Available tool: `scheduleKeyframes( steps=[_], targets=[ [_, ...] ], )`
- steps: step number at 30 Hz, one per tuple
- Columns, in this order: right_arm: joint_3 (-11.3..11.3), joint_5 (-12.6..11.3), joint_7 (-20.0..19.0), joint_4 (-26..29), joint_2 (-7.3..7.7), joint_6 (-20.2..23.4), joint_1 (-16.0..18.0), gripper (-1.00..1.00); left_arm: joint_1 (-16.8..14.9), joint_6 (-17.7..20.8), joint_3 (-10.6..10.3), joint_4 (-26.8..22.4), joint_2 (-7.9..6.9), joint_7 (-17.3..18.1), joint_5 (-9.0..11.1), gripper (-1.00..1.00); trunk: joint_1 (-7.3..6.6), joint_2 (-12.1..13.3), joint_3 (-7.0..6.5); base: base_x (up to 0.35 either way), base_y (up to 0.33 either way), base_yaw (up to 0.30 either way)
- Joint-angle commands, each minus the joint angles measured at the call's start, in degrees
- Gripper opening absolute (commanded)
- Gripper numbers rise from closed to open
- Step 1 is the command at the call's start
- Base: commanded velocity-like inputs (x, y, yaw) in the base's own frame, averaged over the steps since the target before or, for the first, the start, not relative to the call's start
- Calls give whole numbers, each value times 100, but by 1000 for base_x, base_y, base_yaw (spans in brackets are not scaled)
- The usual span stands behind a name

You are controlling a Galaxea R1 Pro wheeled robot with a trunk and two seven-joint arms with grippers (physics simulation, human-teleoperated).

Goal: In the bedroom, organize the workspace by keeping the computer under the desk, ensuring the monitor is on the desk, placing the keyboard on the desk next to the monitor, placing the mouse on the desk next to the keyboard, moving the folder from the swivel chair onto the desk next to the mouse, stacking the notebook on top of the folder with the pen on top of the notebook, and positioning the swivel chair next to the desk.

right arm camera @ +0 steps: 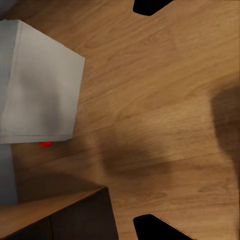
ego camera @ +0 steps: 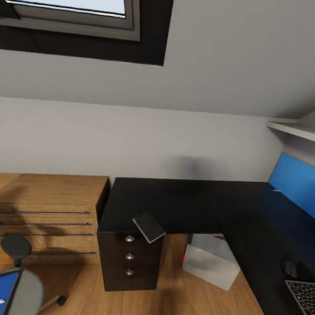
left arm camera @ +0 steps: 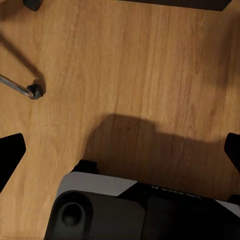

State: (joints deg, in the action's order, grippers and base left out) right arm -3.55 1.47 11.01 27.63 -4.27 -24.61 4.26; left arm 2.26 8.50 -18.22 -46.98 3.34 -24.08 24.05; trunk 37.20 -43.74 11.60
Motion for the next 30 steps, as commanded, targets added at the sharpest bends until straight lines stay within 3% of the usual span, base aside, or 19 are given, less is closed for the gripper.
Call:
scheduleKeyframes(
  steps=[1, 3, 8, 16, 30],
  targets=[
    [-27, 17, -2, -51, -5, -148, 4, 100, 1, 22, -15, -13, -3, -41, 38, 100, -21, 35, -12, 0, 0, 0],
    [-29, 20, -2, -176, -12, -514, 4, 100, -2, 26, -15, -9, -2, -40, 39, 100, -65, 116, -47, 0, 0, 0],
    [-31, 3, -2, -371, -28, -946, 5, 100, -4, 28, -15, -12, -14, -42, 27, 100, -175, 316, -137, 0, 0, 0],
    [-28, -18, 2, -490, -122, -1085, 5, 100, -6, 20, -13, -8, -33, -44, 19, 100, -351, 637, -281, 0, 0, 67],
    [-30, -62, 13, -602, -260, -1105, 5, 100, -6, -166, 2, -16, -95, -69, 12, 100, -658, 1199, -508, 0, 0, 248]
  ],
)
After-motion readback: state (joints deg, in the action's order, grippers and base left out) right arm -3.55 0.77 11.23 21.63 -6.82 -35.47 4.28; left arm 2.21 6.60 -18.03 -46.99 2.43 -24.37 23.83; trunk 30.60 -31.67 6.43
